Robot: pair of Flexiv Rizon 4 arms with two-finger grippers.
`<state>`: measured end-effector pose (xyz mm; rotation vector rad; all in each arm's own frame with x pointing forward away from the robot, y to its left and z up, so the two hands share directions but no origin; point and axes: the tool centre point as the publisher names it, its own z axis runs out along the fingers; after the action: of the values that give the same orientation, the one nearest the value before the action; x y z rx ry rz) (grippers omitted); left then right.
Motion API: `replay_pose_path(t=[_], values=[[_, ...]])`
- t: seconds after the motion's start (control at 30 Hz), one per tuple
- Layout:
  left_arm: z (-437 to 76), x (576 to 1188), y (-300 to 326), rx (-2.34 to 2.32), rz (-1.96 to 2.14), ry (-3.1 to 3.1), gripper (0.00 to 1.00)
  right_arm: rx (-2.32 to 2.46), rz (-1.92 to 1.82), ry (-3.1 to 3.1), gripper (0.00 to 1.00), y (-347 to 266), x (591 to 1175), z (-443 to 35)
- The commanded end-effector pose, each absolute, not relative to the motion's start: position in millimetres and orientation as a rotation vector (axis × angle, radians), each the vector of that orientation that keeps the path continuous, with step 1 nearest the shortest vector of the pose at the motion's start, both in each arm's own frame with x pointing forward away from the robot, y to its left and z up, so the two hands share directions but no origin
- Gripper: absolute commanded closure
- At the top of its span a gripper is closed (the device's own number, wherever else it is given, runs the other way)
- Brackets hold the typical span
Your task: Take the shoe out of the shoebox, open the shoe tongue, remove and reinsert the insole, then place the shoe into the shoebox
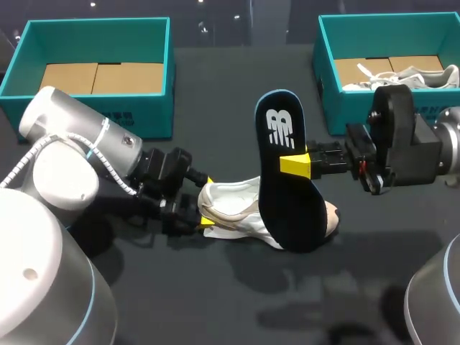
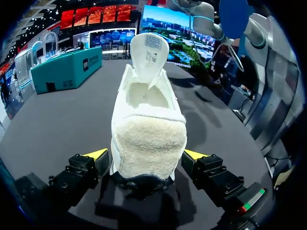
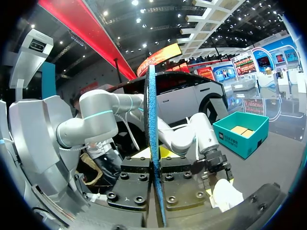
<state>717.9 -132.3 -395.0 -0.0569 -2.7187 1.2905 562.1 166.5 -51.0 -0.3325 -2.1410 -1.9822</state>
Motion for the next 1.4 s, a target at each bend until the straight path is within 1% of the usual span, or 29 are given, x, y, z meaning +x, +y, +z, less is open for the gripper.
replay_pose_path(t=[0.03,0.13,0.23,0.37,0.77,1.03,1.4], values=[[-393,715,-129,-0.092,1.258,-2.741,0.00,-0.458,-2.015,-2.206,1.00,165,552,-50],[-389,714,-122,-0.136,1.151,-2.786,0.00,-0.458,-2.015,-2.206,1.00,165,552,-50],[-385,714,-119,-0.149,0.948,-2.857,0.00,-0.458,-2.015,-2.206,1.00,165,552,-50],[-370,707,-116,-0.146,0.489,-3.063,0.00,-0.458,-2.015,-2.206,1.00,165,552,-50],[-370,707,-116,-0.146,0.489,-3.063,0.00,-0.458,-2.015,-2.206,1.00,165,552,-50],[-361,719,-126,-0.130,0.339,-3.098,0.00,-0.458,-2.015,-2.206,1.00,165,552,-50],[-363,729,-133,-0.169,0.202,-3.116,0.00,-0.458,-2.015,-2.206,1.00,165,552,-50]])
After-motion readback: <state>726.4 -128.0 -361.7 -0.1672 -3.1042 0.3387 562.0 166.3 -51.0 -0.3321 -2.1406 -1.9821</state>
